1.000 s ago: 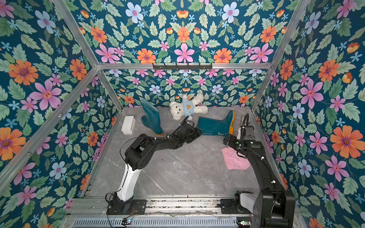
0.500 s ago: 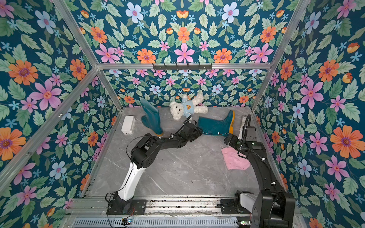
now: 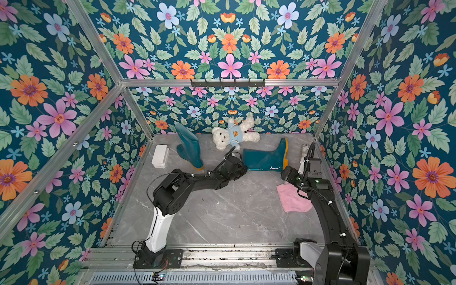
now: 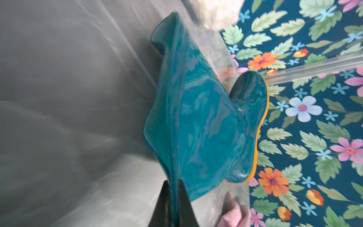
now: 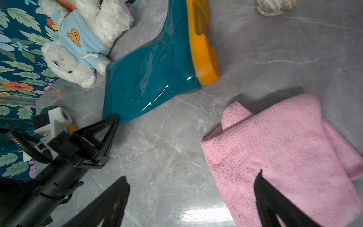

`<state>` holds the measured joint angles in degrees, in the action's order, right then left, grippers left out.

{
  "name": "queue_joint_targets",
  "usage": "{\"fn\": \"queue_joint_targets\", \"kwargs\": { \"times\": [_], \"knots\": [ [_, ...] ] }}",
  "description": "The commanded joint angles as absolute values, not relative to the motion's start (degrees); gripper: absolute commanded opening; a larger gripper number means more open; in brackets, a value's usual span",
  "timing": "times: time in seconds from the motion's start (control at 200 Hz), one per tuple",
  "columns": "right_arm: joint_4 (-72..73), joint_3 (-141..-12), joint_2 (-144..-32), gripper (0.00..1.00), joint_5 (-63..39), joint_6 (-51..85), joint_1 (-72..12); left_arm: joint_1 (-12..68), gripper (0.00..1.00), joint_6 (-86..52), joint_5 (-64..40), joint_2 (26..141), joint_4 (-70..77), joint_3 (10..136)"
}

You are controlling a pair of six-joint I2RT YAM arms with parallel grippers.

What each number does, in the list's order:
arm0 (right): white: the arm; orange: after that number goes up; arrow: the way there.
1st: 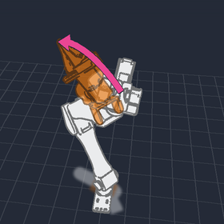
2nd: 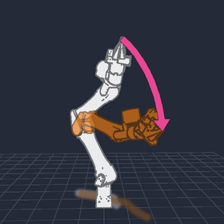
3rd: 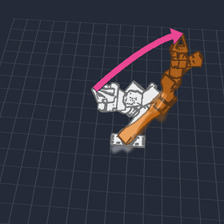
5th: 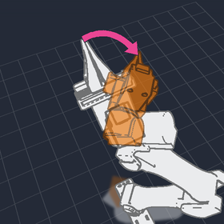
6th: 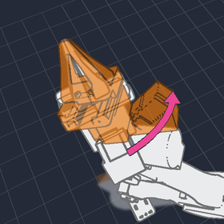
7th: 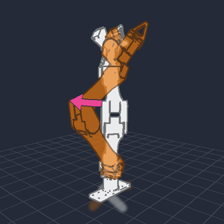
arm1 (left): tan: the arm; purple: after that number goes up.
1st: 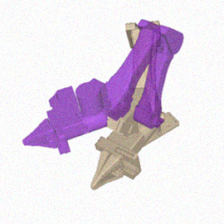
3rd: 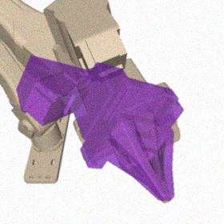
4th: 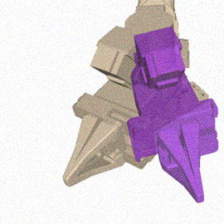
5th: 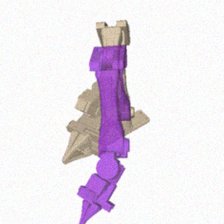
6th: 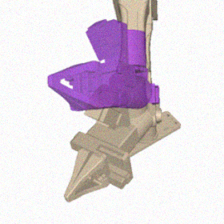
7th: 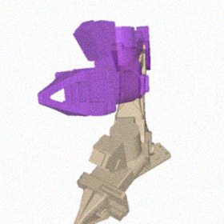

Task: Wipe the rubber boots with a cloth
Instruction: Move the rubber boot to the center of the board.

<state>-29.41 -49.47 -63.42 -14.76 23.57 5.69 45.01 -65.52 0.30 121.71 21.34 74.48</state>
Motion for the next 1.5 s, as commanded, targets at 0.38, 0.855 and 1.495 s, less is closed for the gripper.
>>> {"fn": "queue_joint_targets", "kwargs": {
  "times": [0.38,0.855,1.495],
  "knots": [
    [-31.8,-50.6,-60.4,0.99,-15.0,25.3,5.7,56.4,0.00,-66.2,7.4,98.2,20.0,47.0],
    [-34.8,-49.0,-54.1,0.99,-15.5,27.2,5.6,71.4,0.00,-78.6,24.4,59.1,3.5,16.0],
    [-40.1,-47.4,-66.6,0.99,-7.3,26.4,5.0,70.7,0.15,-75.7,32.4,56.5,-7.1,18.9]
  ]
}}
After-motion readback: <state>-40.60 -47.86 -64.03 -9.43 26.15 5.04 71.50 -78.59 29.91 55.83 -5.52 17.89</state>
